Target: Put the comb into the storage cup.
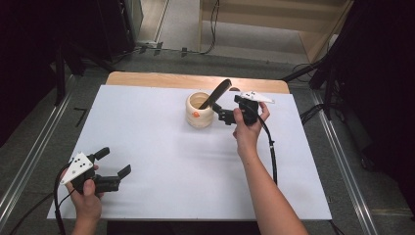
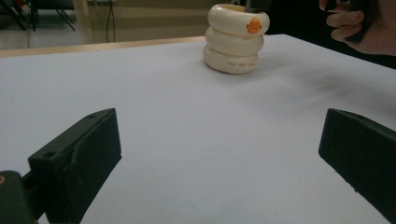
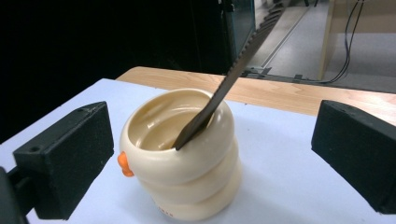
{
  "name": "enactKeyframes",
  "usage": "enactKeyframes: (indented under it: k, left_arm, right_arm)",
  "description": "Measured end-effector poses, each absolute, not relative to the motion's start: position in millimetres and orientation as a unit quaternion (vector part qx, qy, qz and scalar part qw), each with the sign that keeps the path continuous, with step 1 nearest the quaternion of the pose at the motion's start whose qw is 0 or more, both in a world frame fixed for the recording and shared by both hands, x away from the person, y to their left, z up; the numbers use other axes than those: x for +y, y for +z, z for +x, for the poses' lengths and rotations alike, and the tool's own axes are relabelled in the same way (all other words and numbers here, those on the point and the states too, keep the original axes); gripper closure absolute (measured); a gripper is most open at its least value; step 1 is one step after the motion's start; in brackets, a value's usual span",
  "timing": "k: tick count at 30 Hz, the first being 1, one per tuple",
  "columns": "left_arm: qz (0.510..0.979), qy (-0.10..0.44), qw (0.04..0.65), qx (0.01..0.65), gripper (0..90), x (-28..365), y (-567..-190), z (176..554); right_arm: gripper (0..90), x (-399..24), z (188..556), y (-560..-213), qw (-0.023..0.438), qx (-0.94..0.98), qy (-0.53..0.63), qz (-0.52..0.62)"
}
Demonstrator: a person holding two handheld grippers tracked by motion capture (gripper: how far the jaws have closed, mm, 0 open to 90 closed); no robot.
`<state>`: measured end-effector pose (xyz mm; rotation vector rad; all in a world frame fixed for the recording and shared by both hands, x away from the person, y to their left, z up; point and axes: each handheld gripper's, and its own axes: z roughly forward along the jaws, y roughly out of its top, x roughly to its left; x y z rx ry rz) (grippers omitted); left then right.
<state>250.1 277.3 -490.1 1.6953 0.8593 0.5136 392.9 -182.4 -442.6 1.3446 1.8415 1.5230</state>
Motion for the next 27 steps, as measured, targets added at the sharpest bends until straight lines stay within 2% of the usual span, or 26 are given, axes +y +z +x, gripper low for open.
enactKeyframes:
  k: [27]
  left_arm:
    - [0.721,0.22,0.549,0.36,0.0,276,-490,249]
  right_arm:
    - [0.0,-221,342,-458,0.235,0.674,0.534,0.453]
